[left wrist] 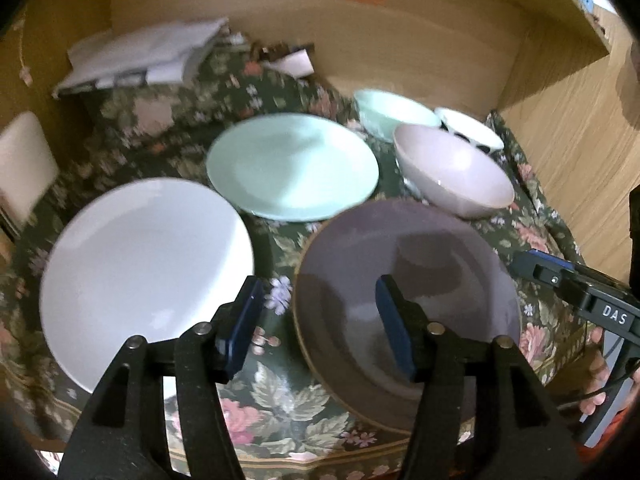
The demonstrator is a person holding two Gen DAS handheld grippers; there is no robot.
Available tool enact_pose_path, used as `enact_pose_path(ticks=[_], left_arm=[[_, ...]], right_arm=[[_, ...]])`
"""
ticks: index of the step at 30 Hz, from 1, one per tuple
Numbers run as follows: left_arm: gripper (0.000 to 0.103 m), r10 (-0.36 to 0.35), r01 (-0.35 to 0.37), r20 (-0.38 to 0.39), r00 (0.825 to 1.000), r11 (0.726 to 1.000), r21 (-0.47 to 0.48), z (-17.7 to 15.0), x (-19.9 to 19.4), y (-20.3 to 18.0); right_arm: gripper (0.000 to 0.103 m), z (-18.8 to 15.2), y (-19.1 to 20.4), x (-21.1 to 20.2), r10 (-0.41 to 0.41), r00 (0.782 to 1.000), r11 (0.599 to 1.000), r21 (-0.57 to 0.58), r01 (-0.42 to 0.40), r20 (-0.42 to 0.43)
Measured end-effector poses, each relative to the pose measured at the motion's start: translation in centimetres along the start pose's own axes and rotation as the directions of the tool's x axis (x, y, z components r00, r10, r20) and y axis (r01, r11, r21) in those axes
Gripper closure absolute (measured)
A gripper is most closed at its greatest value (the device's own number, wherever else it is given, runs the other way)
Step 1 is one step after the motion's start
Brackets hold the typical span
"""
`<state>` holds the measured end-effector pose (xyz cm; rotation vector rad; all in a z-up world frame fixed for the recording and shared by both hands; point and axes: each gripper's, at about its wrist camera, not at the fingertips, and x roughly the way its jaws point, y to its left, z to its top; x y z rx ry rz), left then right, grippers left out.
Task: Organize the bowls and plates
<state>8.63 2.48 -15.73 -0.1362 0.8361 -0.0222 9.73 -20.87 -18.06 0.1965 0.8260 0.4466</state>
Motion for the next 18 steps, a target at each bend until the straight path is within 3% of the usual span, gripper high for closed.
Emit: enact_pose_path(ticks=[8, 13, 18], left_arm=[[0.031, 0.06, -0.057, 0.095, 0.994, 0.998, -0.036, 1.1, -3.0, 2.3], [0.023, 0.11, -0.103, 0.139, 0.984, 0.993, -0.058, 1.6, -4.4, 4.3], [0.022, 0.172, -0.16, 0.172, 0.97, 0.984, -0.081, 1.6, -5.3, 6.8]], right_arm=[[0.034, 1.5, 3.5, -1.3, 0.039, 0.996, 0.997, -0.076, -0.033, 0.076], [0.029, 2.4, 6.1, -0.9, 0.074, 0.993, 0.99, -0.125, -0.062, 0.09], [0.023, 3.2, 8.4, 0.4, 0.108, 0.991, 0.983, -0.159, -0.095, 0.075]])
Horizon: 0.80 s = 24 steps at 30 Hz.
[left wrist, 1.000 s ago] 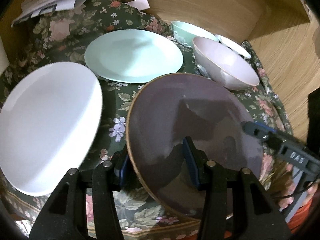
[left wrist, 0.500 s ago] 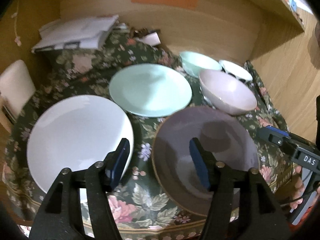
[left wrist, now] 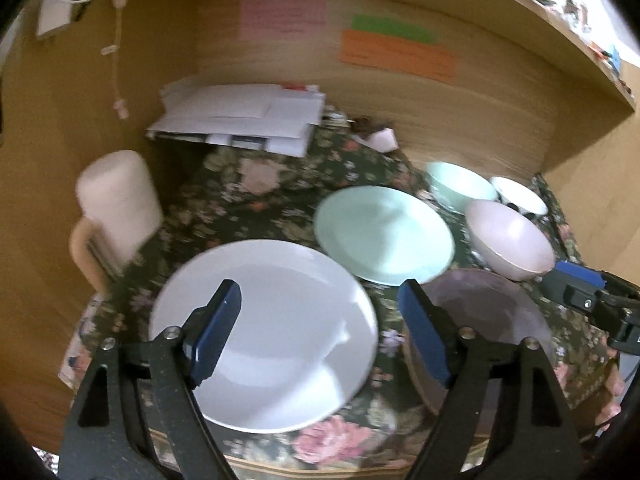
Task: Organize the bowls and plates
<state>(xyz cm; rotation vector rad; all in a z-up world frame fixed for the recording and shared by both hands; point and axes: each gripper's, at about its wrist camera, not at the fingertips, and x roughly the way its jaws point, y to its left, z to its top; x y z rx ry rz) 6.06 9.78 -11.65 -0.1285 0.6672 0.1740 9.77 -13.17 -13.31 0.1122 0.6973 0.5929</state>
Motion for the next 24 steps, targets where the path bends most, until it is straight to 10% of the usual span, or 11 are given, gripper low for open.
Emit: enact_pose_path(ticks=[24], left_arm=[[0.024, 0.09, -0.101, -0.085, 0.992, 0.986, -0.131, -1.8, 4.4, 11.4]], right_arm=[[0.023, 1.5, 6.9, 11.4, 0.05, 0.979, 0.994, -0.082, -0.067, -0.199]])
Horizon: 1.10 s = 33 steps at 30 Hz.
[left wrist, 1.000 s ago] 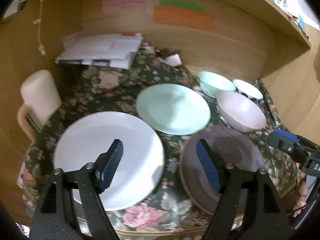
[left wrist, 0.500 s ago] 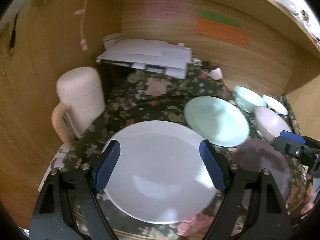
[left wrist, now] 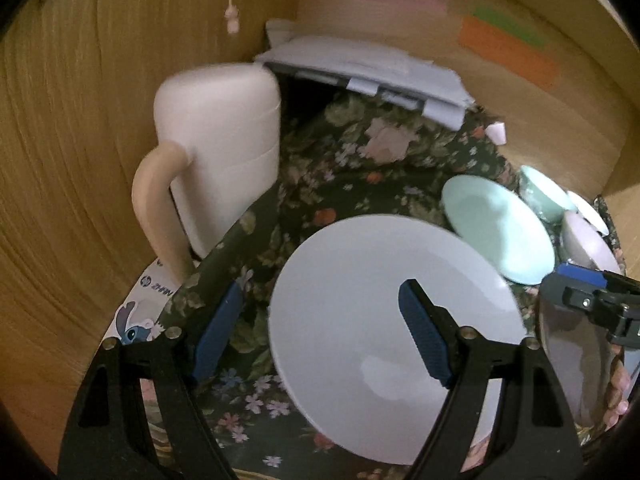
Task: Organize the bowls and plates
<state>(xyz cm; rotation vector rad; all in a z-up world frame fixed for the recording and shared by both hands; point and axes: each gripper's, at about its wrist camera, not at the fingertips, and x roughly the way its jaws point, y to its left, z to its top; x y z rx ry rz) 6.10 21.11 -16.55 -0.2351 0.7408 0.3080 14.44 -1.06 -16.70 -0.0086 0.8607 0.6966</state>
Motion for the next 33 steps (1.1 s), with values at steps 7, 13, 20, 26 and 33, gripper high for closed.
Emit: enact_pose_path(ticks=[7, 13, 20, 26, 33], left_arm=[[0.032, -0.012, 0.013, -0.051, 0.999, 1.0, 0.016, -0.6, 1.0, 0.9], [0.034, -0.038, 0.038, -0.118, 0.992, 0.999, -0.003, -1.1, 1.9, 1.5], [0.038, -0.067, 0.07, -0.156, 0.985, 0.997, 0.013, -1.5, 2.0, 1.4], [0.048, -0.102, 0.102, -0.181, 0.978, 0.995, -0.011, -1.6, 2.1, 1.5], [0.057, -0.134, 0.132, -0.194, 0.972, 0.991, -0.025, -1.6, 1.9, 1.4]], right_arm=[[0.023, 0.6, 0.8, 2.3, -0.008, 0.998, 1.0, -0.014, 0.007, -0.06], [0.023, 0.5, 1.2, 3.3, -0.025, 0.996, 0.999, -0.034, 0.022, -0.087], [0.025, 0.6, 1.1, 4.2, -0.025, 0.993, 0.999, -0.032, 0.021, -0.112], [0.049, 0.6, 1.7, 5.2, 0.008, 0.988, 0.999, -0.04, -0.014, -0.157], [0.058, 0.6, 1.2, 6.0, 0.034, 0.982, 0.999, -0.004, -0.035, -0.186]])
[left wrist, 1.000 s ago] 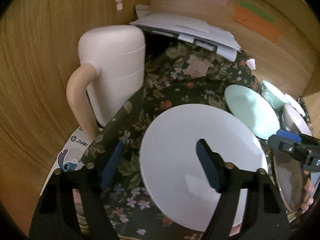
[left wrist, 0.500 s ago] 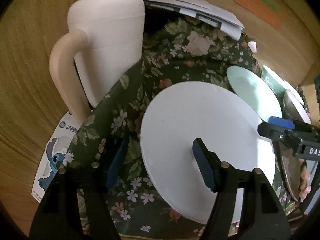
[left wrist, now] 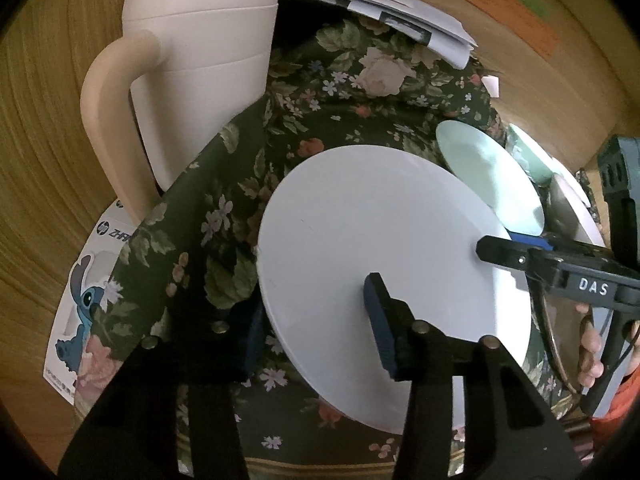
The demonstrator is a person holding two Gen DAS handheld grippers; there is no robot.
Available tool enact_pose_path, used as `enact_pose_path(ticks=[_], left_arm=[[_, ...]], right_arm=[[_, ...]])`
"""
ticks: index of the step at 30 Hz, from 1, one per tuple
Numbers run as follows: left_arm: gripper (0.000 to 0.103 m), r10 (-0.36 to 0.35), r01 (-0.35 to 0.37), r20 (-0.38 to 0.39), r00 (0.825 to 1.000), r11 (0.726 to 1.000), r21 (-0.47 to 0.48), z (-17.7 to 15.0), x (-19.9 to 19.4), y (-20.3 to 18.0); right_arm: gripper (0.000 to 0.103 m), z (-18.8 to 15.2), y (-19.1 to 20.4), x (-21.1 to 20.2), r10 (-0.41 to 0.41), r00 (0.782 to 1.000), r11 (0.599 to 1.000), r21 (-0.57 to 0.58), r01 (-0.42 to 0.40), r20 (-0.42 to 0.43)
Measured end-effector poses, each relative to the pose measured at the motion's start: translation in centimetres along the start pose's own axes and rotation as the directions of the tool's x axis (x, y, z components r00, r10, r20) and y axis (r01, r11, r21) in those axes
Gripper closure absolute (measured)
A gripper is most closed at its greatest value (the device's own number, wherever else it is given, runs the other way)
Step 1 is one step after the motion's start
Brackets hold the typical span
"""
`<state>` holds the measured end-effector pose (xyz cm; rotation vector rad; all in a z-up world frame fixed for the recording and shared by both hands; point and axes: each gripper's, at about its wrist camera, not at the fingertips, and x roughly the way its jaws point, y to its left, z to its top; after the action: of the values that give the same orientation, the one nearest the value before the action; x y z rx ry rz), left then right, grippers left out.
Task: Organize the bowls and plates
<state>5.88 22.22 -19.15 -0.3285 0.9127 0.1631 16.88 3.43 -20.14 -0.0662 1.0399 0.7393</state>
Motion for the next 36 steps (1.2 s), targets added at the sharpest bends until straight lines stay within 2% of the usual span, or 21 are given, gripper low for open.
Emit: enact_pose_path(ticks=[4, 16, 26, 36], left_arm=[[0.057, -0.006, 0.006, 0.001, 1.0, 1.0, -0.003, 0.0, -0.1, 0.0], [0.057, 0.003, -0.003, -0.003, 1.0, 1.0, -0.02, 0.3, -0.1, -0.1], [0.057, -0.009, 0.01, 0.042, 0.999, 1.0, -0.016, 0.8, -0.9, -1.0], [0.057, -0.041, 0.039, 0.095, 0.995, 0.999, 0.023, 1.4, -2.7, -3.4]], right_arm=[[0.062, -0.1, 0.3, 0.2, 0.006, 1.0, 1.0, -0.014, -0.006, -0.008], [0.063, -0.2, 0.8, 0.1, -0.004, 1.0, 1.0, -0.023, 0.004, 0.01], [0.063, -0.9, 0.5, -2.4, -0.015, 0.997, 1.0, -0.022, 0.017, 0.079], [0.063, -1.5, -0.5, -5.7, -0.025, 0.986, 1.0, 0.003, 0.025, 0.162]])
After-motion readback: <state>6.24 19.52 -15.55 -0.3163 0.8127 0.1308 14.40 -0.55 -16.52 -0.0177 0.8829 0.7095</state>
